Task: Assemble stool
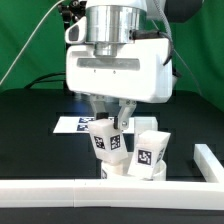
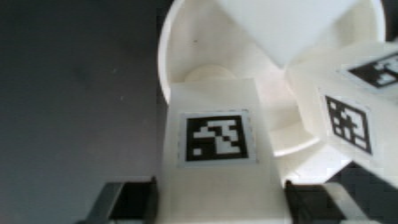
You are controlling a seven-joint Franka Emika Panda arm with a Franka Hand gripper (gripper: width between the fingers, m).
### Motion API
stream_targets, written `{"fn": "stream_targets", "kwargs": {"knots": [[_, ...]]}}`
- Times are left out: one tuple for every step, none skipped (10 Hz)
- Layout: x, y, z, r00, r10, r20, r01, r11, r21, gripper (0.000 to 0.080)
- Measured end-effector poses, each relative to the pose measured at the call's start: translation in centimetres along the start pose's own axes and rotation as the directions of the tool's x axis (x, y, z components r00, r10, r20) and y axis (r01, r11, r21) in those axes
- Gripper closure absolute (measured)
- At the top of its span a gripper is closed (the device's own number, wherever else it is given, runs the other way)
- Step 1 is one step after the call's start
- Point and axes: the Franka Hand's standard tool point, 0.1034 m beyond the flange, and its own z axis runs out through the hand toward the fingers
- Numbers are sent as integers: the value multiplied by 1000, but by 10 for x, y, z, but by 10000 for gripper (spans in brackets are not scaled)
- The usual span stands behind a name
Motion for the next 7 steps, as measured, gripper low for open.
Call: {"fn": "stream_targets", "kwargs": {"knots": [[-2, -1, 0, 997, 77, 5, -77, 997, 8, 459], [-1, -2, 0, 989, 144, 12, -144, 989, 20, 459], [-2, -2, 1, 961, 276, 32, -277, 960, 32, 459], [-1, -1, 1, 932, 360, 47, -362, 931, 44, 459], [-1, 0, 1, 904, 423, 61, -426, 903, 51, 459], [-3, -1, 1, 859, 507, 75, -511, 858, 50, 459], [-6, -4, 1, 814, 576, 83, -580, 813, 44, 459]]}}
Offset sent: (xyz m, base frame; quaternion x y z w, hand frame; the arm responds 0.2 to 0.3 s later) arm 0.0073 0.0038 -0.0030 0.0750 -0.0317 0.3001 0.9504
